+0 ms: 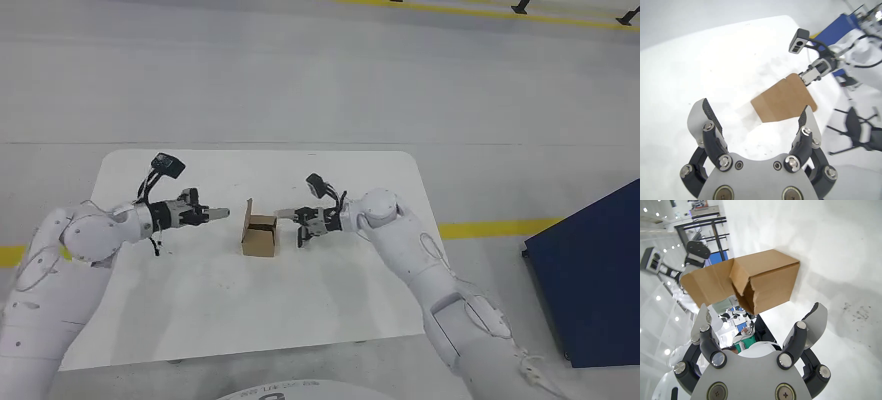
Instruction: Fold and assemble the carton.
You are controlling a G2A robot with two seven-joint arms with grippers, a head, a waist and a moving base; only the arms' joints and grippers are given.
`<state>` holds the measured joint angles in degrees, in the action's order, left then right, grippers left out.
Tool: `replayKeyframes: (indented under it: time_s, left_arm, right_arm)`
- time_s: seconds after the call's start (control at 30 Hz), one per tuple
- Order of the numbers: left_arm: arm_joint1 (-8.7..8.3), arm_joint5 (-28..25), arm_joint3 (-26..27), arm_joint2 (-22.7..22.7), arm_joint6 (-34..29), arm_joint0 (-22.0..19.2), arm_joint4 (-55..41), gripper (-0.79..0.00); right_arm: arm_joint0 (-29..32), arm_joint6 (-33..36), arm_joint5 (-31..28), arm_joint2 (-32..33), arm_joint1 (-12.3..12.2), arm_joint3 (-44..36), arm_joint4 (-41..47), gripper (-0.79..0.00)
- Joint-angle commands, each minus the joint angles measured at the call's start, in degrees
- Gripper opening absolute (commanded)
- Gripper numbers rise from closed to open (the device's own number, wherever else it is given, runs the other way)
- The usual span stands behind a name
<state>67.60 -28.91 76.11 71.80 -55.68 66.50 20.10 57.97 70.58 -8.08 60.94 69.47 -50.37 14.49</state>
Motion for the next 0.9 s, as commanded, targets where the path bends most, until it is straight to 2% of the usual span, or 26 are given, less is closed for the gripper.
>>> replayKeyframes:
  time_s: [0.0, 0.07, 0.13, 0.3, 0.53, 0.6, 0.87]
  left_arm:
    - [-0.17, -2.19, -5.06, 0.57, -8.38, -1.47, -16.50, 0.000]
    - [-0.05, -1.53, -9.97, 0.03, -18.01, -3.76, -29.08, 0.000]
    - [0.07, 2.07, -14.17, -2.14, -21.77, -6.78, -33.16, 0.000]
    - [1.95, 1.87, -25.28, -9.86, -21.57, -13.07, -34.94, 0.000]
    - [6.62, -0.33, -38.81, -19.50, -19.36, -19.88, -35.81, 0.000]
    - [7.86, -0.38, -41.18, -20.43, -19.33, -20.89, -39.80, 0.000]
    - [7.86, -0.38, -41.18, -20.43, -19.33, -20.89, -39.80, 0.000]
  right_arm:
    - [1.25, 1.38, -2.23, 1.77, -0.60, -0.94, 1.55, 0.000]
    - [2.34, 1.74, -3.27, 2.72, -0.98, -2.19, 2.36, 0.000]
    - [3.05, 2.11, -3.60, 2.99, -1.20, -3.44, 2.52, 0.000]
    - [3.47, 1.82, -3.20, 2.25, -1.21, -5.27, 2.37, 0.000]
    - [2.80, 1.16, -2.81, 0.86, -1.04, -5.45, 1.71, 0.000]
    - [2.65, 1.36, -3.09, 0.57, -1.03, -5.46, 1.60, 0.000]
    - [2.63, 2.94, -3.71, 0.29, -1.11, -5.54, 1.61, 0.000]
